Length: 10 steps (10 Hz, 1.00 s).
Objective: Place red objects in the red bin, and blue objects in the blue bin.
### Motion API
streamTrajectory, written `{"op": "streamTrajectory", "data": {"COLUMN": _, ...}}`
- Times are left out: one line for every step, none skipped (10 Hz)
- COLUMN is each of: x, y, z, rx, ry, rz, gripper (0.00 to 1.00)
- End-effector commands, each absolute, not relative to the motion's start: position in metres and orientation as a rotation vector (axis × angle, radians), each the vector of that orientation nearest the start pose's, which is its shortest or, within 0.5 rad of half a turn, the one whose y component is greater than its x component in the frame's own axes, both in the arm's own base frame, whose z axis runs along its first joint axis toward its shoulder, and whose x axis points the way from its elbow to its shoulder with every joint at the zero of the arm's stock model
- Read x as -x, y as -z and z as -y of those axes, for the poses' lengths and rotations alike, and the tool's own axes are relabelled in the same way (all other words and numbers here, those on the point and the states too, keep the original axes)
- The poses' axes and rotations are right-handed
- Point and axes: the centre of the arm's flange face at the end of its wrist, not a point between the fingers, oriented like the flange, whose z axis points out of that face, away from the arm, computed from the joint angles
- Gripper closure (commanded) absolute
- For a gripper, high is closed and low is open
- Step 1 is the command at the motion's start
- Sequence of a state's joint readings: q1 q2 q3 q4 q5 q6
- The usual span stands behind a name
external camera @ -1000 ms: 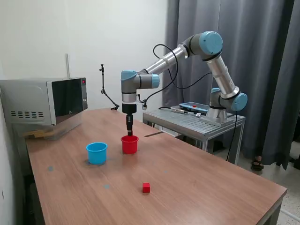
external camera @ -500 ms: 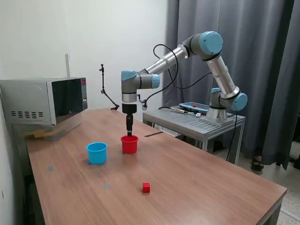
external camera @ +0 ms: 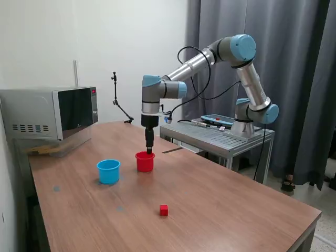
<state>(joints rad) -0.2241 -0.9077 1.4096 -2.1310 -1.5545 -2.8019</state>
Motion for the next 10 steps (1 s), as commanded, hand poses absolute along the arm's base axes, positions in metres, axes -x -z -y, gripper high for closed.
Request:
{"op": "streamTrajectory", "data": {"x": 0.73, "y": -0.23, "z": 0.027, "rx": 1.607, "ry": -0.072, "rz": -2.798, "gripper": 0.0}}
{"op": "streamTrajectory", "data": {"x": 0.729, "y": -0.231, "z": 0.056, "rx": 1.606, "ry": -0.068, "rz": -2.802, "gripper": 0.0}}
{"op": "streamTrajectory", "data": {"x": 0.729, "y": -0.237, "z": 0.078, "rx": 1.607, "ry": -0.073, "rz": -2.813, "gripper": 0.0}}
{"op": "streamTrajectory", "data": {"x": 0.73, "y": -0.242, "z": 0.096, "rx": 1.604, "ry": -0.078, "rz": -2.827, "gripper": 0.0}}
{"op": "streamTrajectory", "data": {"x": 0.732, "y": -0.249, "z": 0.108, "rx": 1.54, "ry": -0.09, "rz": -2.876, "gripper": 0.0}}
{"op": "streamTrajectory", "data": {"x": 0.735, "y": -0.258, "z": 0.115, "rx": 1.433, "ry": -0.1, "rz": -2.948, "gripper": 0.0}}
{"op": "streamTrajectory", "data": {"x": 0.736, "y": -0.26, "z": 0.12, "rx": 1.358, "ry": -0.095, "rz": -2.985, "gripper": 0.0}}
{"op": "streamTrajectory", "data": {"x": 0.735, "y": -0.26, "z": 0.124, "rx": 1.284, "ry": -0.074, "rz": -2.998, "gripper": 0.0}}
{"op": "streamTrajectory", "data": {"x": 0.73, "y": -0.255, "z": 0.125, "rx": 1.102, "ry": -0.022, "rz": -3.007, "gripper": 0.0}}
{"op": "streamTrajectory", "data": {"x": 0.723, "y": -0.253, "z": 0.141, "rx": 1.0, "ry": 0.005, "rz": -3.0, "gripper": 0.0}}
